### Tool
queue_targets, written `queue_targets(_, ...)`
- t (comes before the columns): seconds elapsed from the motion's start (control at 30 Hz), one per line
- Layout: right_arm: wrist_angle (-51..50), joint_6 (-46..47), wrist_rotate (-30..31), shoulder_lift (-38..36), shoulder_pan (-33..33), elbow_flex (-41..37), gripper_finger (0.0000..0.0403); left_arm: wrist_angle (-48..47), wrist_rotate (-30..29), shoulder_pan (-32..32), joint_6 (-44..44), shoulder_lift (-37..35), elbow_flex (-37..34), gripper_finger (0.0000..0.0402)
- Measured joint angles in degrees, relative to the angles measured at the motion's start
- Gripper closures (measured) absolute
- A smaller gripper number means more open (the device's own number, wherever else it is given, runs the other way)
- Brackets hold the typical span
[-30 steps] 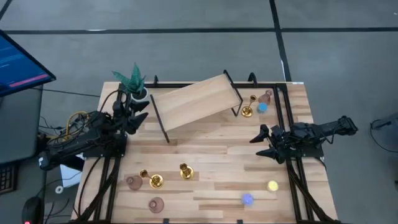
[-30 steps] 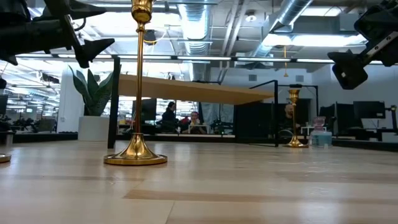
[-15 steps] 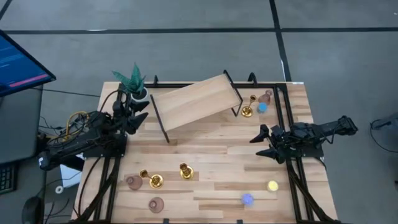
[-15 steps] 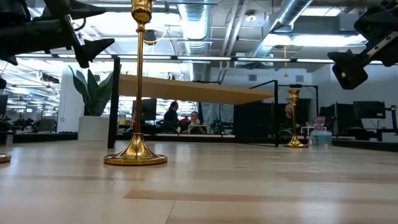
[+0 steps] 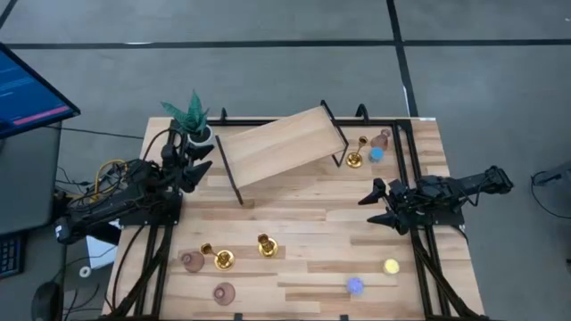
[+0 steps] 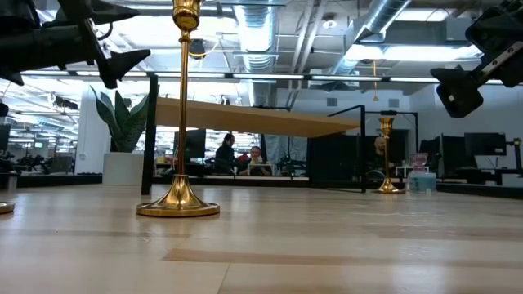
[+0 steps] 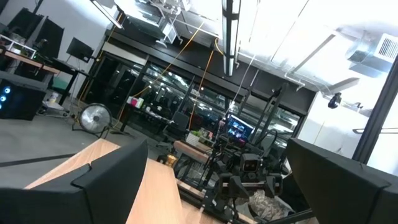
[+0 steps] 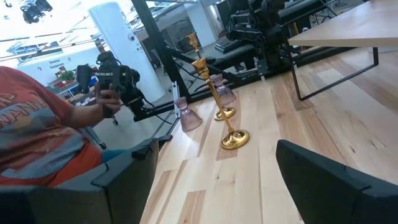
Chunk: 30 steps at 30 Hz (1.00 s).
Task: Pick & Place candle stick holders
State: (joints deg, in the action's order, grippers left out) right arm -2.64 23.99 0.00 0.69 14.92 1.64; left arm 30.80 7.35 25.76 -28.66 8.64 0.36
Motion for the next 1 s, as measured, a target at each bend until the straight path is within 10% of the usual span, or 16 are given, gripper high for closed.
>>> queue_targets(0.73, 0.1, 0.0, 0.2, 0.0, 0.0, 0.0, 0.0085, 9.0, -0.2, 0.0, -17.4, 0.0, 0.0, 0.0016)
queue_targets(1.0, 0.0, -1.9, 0.2, 0.0, 0.0, 0.0, 0.0085, 9.0, -0.2, 0.0, -9.8, 1.5, 0.0, 0.0016)
